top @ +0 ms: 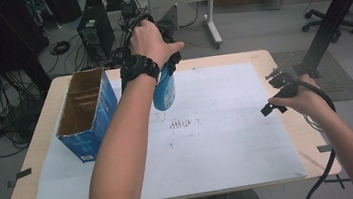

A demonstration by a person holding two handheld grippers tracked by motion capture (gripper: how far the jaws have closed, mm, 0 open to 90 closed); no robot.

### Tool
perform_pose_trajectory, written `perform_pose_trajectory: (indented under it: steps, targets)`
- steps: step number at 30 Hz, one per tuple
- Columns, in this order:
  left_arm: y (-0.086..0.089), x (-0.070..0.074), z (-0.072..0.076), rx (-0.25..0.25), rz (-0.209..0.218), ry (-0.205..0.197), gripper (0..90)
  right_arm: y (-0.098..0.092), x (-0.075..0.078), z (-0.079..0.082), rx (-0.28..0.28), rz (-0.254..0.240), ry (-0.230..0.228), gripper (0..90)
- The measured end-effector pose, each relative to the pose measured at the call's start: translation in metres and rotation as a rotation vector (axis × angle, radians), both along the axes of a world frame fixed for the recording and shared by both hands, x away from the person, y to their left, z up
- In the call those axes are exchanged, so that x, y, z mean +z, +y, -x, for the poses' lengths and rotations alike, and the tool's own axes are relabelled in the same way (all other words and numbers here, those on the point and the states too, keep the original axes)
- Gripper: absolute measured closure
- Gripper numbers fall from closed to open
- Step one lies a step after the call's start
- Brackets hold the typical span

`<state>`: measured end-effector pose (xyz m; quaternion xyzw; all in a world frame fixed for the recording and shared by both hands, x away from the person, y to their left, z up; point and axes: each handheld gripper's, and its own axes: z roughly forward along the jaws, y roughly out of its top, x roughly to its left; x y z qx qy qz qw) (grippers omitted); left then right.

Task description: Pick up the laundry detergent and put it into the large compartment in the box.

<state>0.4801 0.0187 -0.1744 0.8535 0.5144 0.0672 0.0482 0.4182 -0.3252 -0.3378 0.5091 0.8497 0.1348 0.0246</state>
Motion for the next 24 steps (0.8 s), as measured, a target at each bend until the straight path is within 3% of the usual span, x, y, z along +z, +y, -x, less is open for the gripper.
perform_pose_trajectory:
  steps: [17,24]
  targets:
    - [-0.002,0.035,-0.003,0.013,-0.006,-0.017,37.4,0.001,-0.001,0.000,0.002,-0.003,0.002,21.7]
    - [-0.005,0.042,-0.004,0.009,-0.009,-0.015,37.4,0.001,-0.001,0.000,0.001,-0.004,0.002,21.8]
